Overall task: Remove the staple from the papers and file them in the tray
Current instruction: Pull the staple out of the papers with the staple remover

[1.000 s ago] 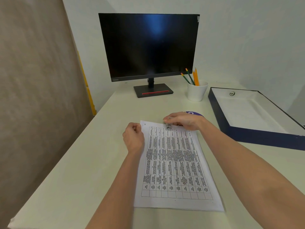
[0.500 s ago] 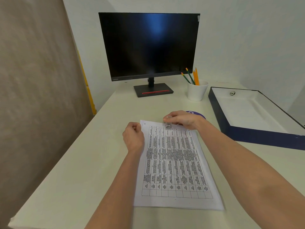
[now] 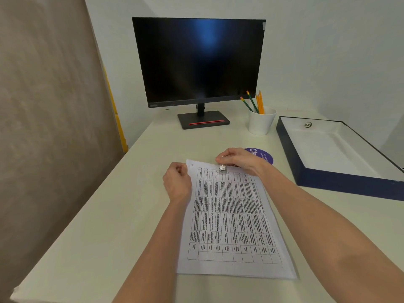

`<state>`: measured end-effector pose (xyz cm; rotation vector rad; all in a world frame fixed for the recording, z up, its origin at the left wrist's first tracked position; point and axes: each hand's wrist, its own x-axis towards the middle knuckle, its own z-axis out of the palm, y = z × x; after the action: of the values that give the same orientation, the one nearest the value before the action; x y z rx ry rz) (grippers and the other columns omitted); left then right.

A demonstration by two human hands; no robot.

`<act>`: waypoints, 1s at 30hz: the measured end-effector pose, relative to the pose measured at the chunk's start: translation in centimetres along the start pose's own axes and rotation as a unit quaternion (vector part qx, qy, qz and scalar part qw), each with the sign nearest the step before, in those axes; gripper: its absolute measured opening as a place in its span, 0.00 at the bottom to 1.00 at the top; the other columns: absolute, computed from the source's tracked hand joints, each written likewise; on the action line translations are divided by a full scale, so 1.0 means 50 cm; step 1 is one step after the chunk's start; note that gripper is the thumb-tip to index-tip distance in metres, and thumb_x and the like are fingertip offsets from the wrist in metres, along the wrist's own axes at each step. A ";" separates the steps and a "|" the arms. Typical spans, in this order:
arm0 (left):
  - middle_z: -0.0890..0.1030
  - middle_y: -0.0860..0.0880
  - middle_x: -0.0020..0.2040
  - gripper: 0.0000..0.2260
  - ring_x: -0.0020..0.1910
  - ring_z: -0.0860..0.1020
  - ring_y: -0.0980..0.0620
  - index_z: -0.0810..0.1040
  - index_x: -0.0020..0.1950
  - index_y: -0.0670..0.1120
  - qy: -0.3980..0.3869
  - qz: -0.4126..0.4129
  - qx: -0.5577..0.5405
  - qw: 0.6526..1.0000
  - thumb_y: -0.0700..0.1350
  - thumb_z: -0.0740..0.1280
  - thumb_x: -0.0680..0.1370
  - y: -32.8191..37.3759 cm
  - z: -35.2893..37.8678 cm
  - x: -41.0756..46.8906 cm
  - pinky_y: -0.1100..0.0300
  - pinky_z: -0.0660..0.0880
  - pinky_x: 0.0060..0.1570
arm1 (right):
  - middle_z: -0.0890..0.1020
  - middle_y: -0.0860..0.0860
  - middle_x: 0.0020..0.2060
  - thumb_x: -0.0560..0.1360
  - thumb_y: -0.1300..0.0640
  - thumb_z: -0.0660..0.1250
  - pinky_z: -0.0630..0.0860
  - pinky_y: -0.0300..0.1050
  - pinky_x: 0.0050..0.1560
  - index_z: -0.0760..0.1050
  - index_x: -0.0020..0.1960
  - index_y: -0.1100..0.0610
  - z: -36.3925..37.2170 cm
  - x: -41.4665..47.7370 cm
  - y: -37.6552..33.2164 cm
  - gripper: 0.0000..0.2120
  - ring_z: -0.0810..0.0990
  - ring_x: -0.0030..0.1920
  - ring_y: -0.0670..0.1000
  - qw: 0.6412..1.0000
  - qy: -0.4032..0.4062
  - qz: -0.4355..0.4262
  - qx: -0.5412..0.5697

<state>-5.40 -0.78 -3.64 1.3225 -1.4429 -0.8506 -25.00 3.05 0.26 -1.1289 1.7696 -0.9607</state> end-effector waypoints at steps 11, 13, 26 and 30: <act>0.78 0.49 0.38 0.07 0.42 0.76 0.47 0.78 0.48 0.40 0.002 0.006 0.006 1.000 0.39 0.61 0.79 -0.001 -0.001 0.001 0.54 0.73 0.46 | 0.82 0.56 0.53 0.72 0.43 0.70 0.78 0.52 0.58 0.74 0.61 0.56 -0.012 -0.019 -0.027 0.23 0.81 0.53 0.55 0.995 -0.061 0.056 -0.057; 0.77 0.49 0.37 0.07 0.41 0.76 0.47 0.78 0.47 0.40 0.002 0.005 0.005 1.000 0.39 0.60 0.79 -0.001 -0.001 0.001 0.54 0.73 0.45 | 0.82 0.54 0.51 0.72 0.41 0.68 0.79 0.50 0.53 0.74 0.58 0.55 -0.010 -0.022 -0.027 0.22 0.82 0.52 0.54 0.994 -0.048 0.051 -0.079; 0.76 0.50 0.36 0.07 0.41 0.76 0.47 0.78 0.46 0.41 0.002 -0.006 0.000 1.000 0.38 0.60 0.78 0.002 -0.003 0.000 0.52 0.75 0.46 | 0.79 0.53 0.58 0.70 0.46 0.72 0.76 0.54 0.61 0.73 0.65 0.48 -0.022 -0.012 -0.011 0.24 0.79 0.57 0.53 0.996 -0.061 0.044 -0.052; 0.77 0.49 0.36 0.07 0.41 0.76 0.46 0.78 0.46 0.40 0.001 0.001 0.004 1.000 0.38 0.60 0.78 0.001 -0.003 -0.001 0.53 0.74 0.46 | 0.78 0.53 0.58 0.74 0.40 0.65 0.75 0.54 0.62 0.70 0.64 0.54 -0.018 -0.020 -0.017 0.25 0.79 0.57 0.54 0.994 -0.050 0.061 -0.072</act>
<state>-5.26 -0.70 -3.53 1.3273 -1.4474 -0.8429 -25.26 3.87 1.59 -1.1234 1.8263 -0.7028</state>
